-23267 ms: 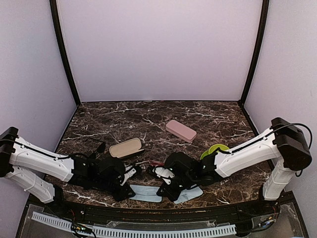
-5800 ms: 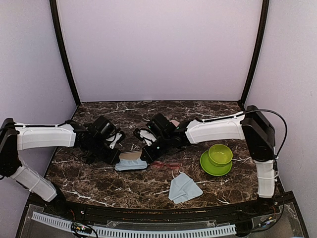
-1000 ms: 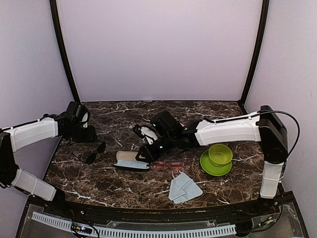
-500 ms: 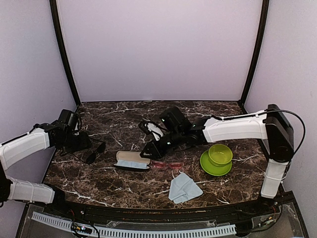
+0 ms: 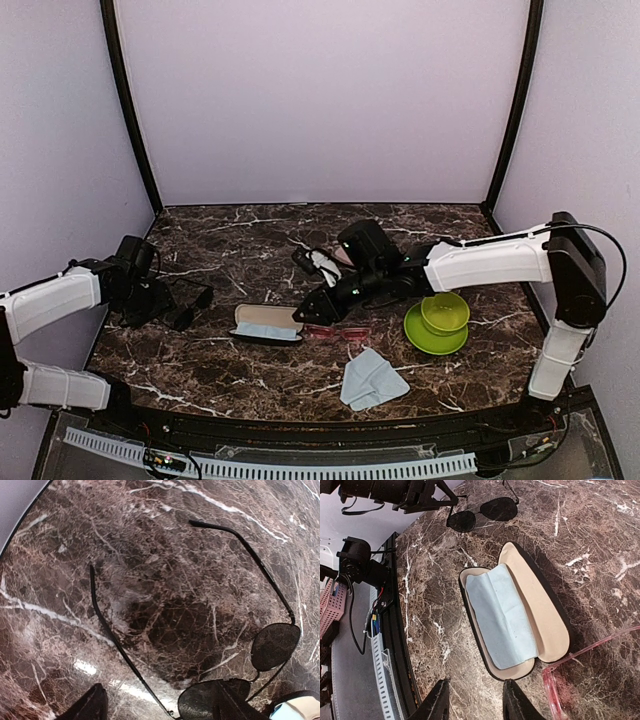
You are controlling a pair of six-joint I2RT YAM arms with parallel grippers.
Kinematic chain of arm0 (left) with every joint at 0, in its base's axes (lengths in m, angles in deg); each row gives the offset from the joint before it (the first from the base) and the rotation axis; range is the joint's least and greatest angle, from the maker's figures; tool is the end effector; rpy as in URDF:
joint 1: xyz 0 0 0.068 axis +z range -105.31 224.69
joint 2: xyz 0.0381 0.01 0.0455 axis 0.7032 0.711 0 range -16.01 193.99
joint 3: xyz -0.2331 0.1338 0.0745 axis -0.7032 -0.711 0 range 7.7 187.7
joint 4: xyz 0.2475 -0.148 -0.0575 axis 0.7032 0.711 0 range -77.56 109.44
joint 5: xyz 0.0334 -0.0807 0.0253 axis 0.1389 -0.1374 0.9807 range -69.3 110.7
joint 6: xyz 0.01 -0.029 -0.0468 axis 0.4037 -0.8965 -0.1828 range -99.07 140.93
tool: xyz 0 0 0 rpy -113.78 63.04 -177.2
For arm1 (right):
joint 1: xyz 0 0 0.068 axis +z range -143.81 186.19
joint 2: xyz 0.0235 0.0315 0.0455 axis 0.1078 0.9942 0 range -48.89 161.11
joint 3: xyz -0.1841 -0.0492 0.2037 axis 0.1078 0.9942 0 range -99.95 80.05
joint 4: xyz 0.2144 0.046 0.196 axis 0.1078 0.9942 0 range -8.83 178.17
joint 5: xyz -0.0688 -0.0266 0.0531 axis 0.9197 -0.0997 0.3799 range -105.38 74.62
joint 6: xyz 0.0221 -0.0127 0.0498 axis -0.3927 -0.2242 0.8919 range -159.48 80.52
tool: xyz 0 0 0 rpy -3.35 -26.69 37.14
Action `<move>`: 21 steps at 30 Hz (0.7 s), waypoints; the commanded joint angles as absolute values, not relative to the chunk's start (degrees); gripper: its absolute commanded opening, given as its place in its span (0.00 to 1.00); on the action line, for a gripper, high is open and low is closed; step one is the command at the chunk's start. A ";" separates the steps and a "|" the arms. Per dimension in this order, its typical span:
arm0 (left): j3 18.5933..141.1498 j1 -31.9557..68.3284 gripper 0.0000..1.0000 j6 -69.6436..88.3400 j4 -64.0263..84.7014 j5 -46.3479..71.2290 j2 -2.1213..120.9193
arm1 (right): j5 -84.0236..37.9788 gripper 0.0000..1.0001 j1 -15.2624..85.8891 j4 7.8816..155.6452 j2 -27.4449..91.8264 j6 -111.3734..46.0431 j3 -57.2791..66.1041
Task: Organize the sunglasses
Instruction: Pick up the left temple of the sunglasses at the center of the board.
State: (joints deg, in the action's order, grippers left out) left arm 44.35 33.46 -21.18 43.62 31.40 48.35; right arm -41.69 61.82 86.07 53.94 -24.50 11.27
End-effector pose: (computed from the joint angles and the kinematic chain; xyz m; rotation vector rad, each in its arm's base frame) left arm 0.2331 -0.0389 0.1845 -0.7499 2.4624 -0.1062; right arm 0.2284 0.3644 0.2019 -1.0964 2.1805 1.1320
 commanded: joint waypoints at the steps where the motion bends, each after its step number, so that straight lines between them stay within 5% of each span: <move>1: 42.07 35.15 0.72 -25.32 42.23 29.23 47.73 | -44.07 0.37 60.75 82.53 52.27 -25.36 12.87; 21: 38.85 37.86 0.42 -24.55 34.32 25.93 54.45 | -46.41 0.36 59.01 81.52 52.79 -25.30 13.61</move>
State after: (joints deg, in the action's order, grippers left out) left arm 40.30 37.16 -24.81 35.97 26.59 54.19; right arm -45.45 59.44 83.76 53.83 -24.67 13.00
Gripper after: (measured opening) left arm 0.450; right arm 0.360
